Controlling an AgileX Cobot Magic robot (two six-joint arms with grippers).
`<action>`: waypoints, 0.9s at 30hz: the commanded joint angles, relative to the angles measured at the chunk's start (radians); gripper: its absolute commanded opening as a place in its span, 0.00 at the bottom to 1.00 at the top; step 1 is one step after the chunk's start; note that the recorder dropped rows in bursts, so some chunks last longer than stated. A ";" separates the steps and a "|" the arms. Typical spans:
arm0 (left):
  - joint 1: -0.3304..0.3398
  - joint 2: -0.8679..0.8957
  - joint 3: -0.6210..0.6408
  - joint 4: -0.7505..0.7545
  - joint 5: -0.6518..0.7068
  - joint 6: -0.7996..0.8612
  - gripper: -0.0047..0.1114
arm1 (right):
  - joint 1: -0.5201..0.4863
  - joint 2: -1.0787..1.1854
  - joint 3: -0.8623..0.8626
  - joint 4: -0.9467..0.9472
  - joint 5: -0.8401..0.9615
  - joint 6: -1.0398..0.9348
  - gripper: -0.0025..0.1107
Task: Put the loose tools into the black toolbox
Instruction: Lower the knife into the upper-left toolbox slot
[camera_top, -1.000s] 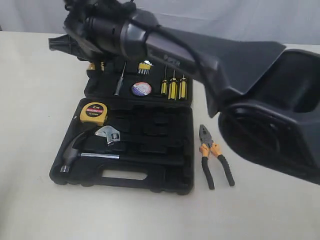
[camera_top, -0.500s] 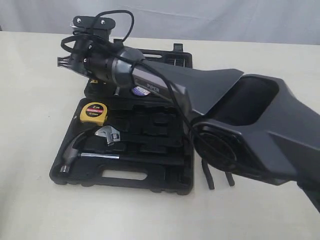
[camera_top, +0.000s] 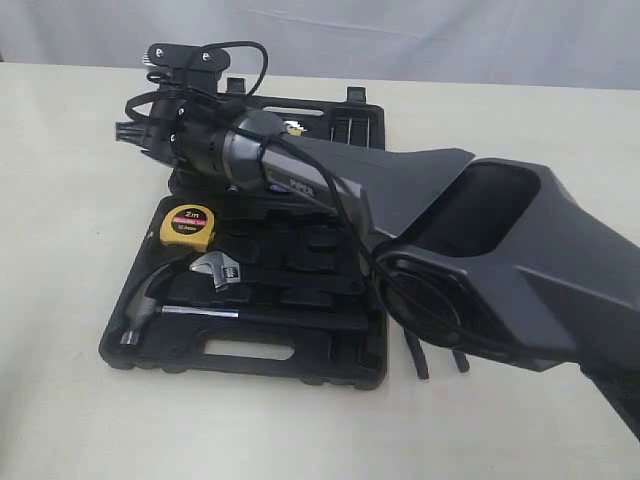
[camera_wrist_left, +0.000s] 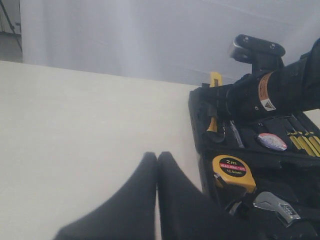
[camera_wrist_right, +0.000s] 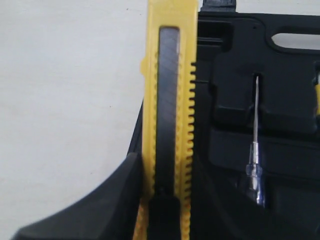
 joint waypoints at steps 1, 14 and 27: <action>-0.006 0.004 -0.005 0.000 0.001 -0.001 0.04 | -0.002 0.003 -0.004 -0.011 0.013 0.004 0.02; -0.006 0.004 -0.005 0.000 0.001 -0.001 0.04 | -0.002 0.003 -0.004 -0.007 0.013 -0.058 0.16; -0.006 0.004 -0.005 0.000 0.001 -0.001 0.04 | -0.002 0.003 -0.004 0.010 0.002 -0.057 0.63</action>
